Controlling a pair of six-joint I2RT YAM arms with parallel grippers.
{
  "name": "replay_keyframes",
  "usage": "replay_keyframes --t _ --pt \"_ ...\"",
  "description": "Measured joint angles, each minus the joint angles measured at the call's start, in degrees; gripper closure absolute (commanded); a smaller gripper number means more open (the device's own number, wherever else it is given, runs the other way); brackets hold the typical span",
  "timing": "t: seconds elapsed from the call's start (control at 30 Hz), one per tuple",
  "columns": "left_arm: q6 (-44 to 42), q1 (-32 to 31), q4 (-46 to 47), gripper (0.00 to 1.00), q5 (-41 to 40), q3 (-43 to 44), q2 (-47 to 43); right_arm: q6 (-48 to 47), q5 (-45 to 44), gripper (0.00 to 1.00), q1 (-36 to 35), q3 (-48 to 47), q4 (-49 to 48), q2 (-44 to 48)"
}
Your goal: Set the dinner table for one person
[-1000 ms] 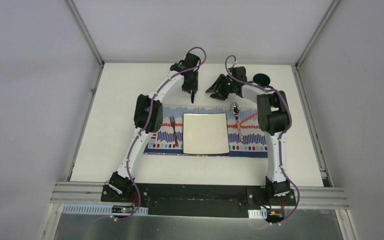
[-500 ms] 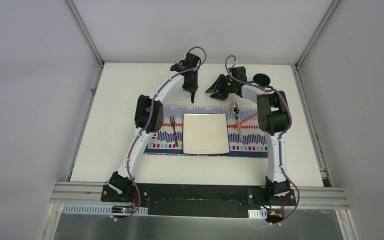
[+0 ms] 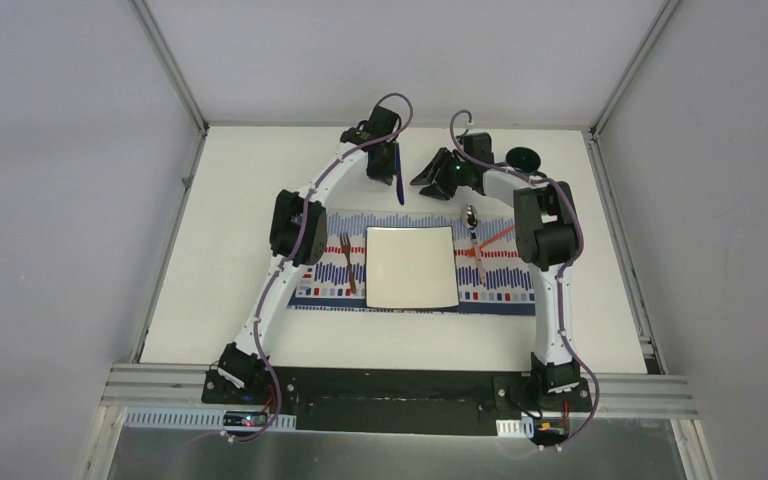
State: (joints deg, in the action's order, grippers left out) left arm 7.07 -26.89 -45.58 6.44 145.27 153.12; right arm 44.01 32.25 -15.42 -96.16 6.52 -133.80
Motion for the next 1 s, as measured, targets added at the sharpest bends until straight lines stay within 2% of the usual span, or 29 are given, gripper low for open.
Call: replay_keyframes --t 0.07,0.23,0.27,0.43,1.0 --pt "0.0 0.0 -0.04 0.99 0.11 0.02 0.0 0.11 0.0 0.49 0.0 0.0 -0.22 0.0" --pt "0.02 0.0 -0.02 0.74 0.11 0.02 0.0 0.48 0.07 0.49 -0.04 -0.02 -0.5 -0.31" --pt "-0.02 0.0 0.0 0.72 0.11 0.0 0.0 0.5 0.04 0.49 -0.04 -0.02 -0.5 -0.44" --pt "0.39 -0.02 0.37 0.71 0.07 0.0 0.0 0.59 0.17 0.49 -0.11 -1.95 0.15 -2.16" --pt "0.37 1.09 0.46 0.77 0.24 -0.02 0.0 0.96 1.09 0.48 -2.6 -22.67 5.01 -14.23"
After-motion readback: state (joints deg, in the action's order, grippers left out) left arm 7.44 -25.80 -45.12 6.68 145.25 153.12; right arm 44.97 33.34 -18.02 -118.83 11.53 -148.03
